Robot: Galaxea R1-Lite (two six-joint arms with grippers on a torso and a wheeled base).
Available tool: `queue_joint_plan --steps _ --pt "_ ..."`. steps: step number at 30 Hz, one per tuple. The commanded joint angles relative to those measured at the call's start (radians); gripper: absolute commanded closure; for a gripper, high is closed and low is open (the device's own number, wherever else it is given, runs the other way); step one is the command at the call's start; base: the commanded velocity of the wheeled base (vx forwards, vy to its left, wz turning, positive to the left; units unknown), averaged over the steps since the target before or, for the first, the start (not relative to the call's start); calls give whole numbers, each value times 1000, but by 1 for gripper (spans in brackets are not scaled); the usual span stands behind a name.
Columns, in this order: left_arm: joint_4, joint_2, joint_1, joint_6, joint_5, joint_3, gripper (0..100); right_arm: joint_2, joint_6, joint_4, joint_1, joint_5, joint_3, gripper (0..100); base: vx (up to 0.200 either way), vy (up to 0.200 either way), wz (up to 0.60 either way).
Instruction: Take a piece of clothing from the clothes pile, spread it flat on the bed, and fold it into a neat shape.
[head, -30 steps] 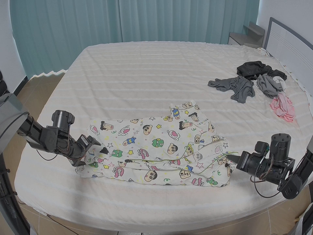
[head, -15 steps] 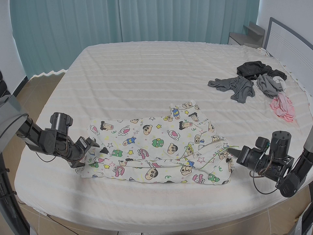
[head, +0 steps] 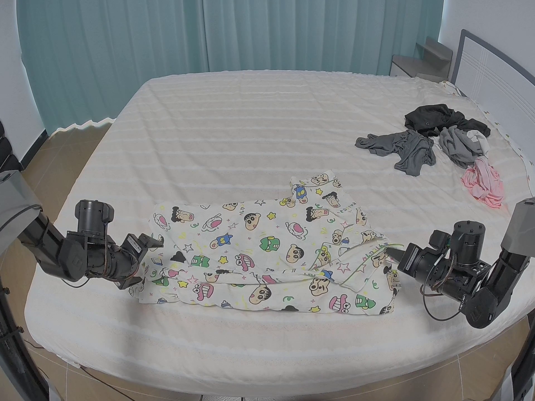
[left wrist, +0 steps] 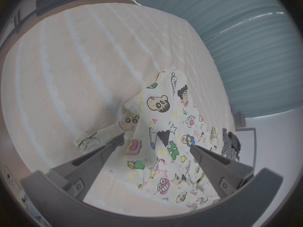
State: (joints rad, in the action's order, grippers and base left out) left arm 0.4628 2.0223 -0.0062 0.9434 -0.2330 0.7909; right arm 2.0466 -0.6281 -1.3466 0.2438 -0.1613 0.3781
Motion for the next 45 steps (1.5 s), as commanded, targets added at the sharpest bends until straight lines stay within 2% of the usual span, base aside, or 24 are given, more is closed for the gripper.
queue_joint_plan --steps 1,6,13,14,18,22,23,28,29,31,34,36,40,45 --pt "91 -131 18 48 -45 -151 0 60 1 4 -12 -3 88 100 0 0 0" --pt "149 -220 23 103 -134 -254 0 95 4 7 3 -3 124 100 0 0 0" --pt "211 -217 51 109 -135 -314 0 116 11 30 3 -11 163 100 0 0 0" --pt "221 -215 52 110 -137 -317 0 118 11 30 2 -12 171 0 0 0 0" --pt "257 -212 60 110 -147 -355 0 135 10 38 2 -12 168 0 0 0 0" --pt "330 -208 86 109 -193 -409 0 126 -15 27 0 -14 117 0 0 0 0" --pt "343 -208 92 109 -207 -420 0 121 -38 26 5 -11 102 0 0 0 0" --pt "386 -200 106 109 -304 -475 0 49 -262 24 51 -4 56 0 0 0 0" --pt "395 -200 110 109 -347 -489 0 44 -314 27 66 -7 47 0 0 0 0" --pt "407 -200 127 109 -417 -506 0 66 -352 27 94 -6 54 0 0 0 0" --pt "410 -200 161 109 -499 -519 0 113 -358 29 109 -4 68 0 0 0 0" --pt "410 -192 180 109 -522 -519 0 147 -360 27 124 -1 73 0 0 0 0" --pt "410 -188 181 107 -523 -519 0 193 -357 27 143 39 73 0 0 0 0" --pt "410 -186 181 107 -523 -518 0 227 -357 26 146 46 74 0 0 0 0"
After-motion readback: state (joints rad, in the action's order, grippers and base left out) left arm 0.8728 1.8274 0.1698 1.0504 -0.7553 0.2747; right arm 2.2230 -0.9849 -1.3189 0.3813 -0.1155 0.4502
